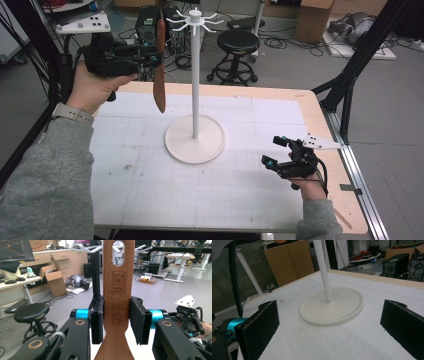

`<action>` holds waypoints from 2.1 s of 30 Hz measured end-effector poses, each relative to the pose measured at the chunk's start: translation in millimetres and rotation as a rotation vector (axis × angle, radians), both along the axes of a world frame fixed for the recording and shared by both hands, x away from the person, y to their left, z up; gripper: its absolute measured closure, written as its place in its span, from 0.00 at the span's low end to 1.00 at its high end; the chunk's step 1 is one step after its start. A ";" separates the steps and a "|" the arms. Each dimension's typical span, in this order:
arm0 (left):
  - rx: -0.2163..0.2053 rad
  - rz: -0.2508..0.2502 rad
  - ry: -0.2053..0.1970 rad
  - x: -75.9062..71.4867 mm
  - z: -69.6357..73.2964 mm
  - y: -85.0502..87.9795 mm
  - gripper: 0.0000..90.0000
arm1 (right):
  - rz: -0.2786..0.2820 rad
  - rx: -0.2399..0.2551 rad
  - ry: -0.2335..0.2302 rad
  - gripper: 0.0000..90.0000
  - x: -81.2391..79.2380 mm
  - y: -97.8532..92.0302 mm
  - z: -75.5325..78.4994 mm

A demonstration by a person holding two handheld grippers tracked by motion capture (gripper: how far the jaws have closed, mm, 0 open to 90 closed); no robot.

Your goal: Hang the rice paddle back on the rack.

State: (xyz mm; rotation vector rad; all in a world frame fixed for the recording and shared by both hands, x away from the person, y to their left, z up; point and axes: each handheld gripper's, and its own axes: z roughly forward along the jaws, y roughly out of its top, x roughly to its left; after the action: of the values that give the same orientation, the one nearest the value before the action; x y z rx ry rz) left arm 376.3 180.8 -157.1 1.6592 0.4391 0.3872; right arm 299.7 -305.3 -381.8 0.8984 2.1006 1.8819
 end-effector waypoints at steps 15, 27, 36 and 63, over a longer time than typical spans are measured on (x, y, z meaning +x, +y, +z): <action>0.008 0.004 0.002 2.1 2.4 -13.2 0.72 | 0.002 0.003 0.003 0.01 0.4 -0.4 -0.4; 0.017 0.011 0.000 4.8 3.7 -16.4 0.72 | 0.002 0.005 0.001 0.01 0.3 -0.8 -0.2; 0.013 0.014 0.011 8.5 1.5 -20.5 0.72 | 0.001 0.007 0.004 0.01 0.3 -1.3 -0.2; 0.016 0.023 0.033 16.7 -7.7 -32.4 0.72 | 0.000 0.008 0.003 0.01 0.5 -2.1 -0.5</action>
State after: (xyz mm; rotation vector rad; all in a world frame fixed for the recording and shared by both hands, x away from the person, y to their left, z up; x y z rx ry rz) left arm 393.0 148.3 -164.8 1.6796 0.4810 0.3811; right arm 300.2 -307.4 -382.3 0.9043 2.0965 1.8909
